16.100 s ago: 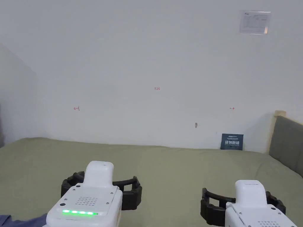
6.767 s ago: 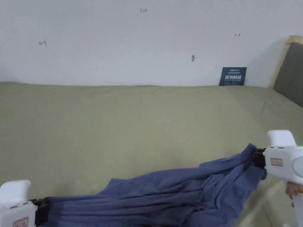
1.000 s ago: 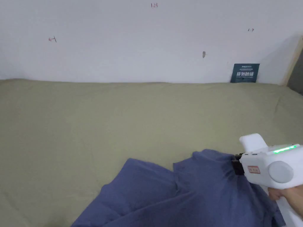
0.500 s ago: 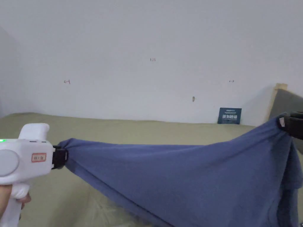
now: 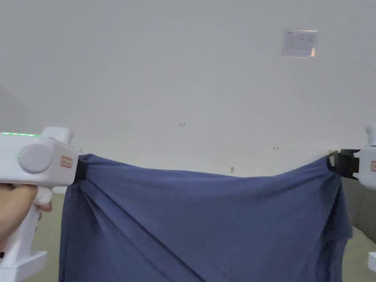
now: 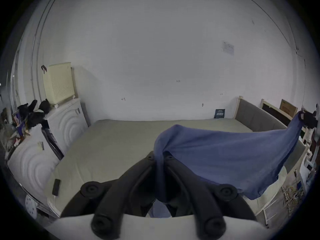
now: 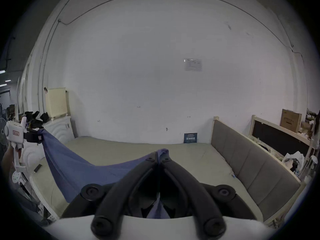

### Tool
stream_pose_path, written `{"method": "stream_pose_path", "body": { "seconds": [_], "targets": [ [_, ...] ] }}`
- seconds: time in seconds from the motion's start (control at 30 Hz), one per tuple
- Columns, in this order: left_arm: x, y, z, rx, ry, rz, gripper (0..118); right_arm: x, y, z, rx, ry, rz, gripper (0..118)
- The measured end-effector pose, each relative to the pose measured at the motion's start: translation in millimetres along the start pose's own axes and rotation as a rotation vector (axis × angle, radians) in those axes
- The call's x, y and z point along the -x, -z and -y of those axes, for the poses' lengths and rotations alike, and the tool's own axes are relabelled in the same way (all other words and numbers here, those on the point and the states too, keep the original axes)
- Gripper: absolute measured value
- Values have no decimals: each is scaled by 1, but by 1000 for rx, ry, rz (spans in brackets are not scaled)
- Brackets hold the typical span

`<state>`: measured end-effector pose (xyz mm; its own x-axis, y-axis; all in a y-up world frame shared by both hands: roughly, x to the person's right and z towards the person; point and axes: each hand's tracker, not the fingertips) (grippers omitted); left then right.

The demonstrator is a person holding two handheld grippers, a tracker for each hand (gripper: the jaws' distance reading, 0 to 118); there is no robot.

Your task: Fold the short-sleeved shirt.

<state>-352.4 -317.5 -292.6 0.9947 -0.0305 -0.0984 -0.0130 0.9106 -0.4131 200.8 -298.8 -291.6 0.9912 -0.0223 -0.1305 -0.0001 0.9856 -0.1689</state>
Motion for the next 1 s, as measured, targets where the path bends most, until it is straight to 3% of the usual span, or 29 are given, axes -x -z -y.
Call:
{"method": "stream_pose_path", "body": {
  "seconds": [0.3,0.7,1.0],
  "targets": [
    [7,45,-34,2,-59,-31,4,7,80,-44,2,-31,24,0],
    [-15,132,-116,-36,-21,-128,4,8,185,-121,-28,-66,85,0],
    [-28,202,-130,-55,-29,-157,4,-2,274,-124,-13,-76,129,0]
  ]
}}
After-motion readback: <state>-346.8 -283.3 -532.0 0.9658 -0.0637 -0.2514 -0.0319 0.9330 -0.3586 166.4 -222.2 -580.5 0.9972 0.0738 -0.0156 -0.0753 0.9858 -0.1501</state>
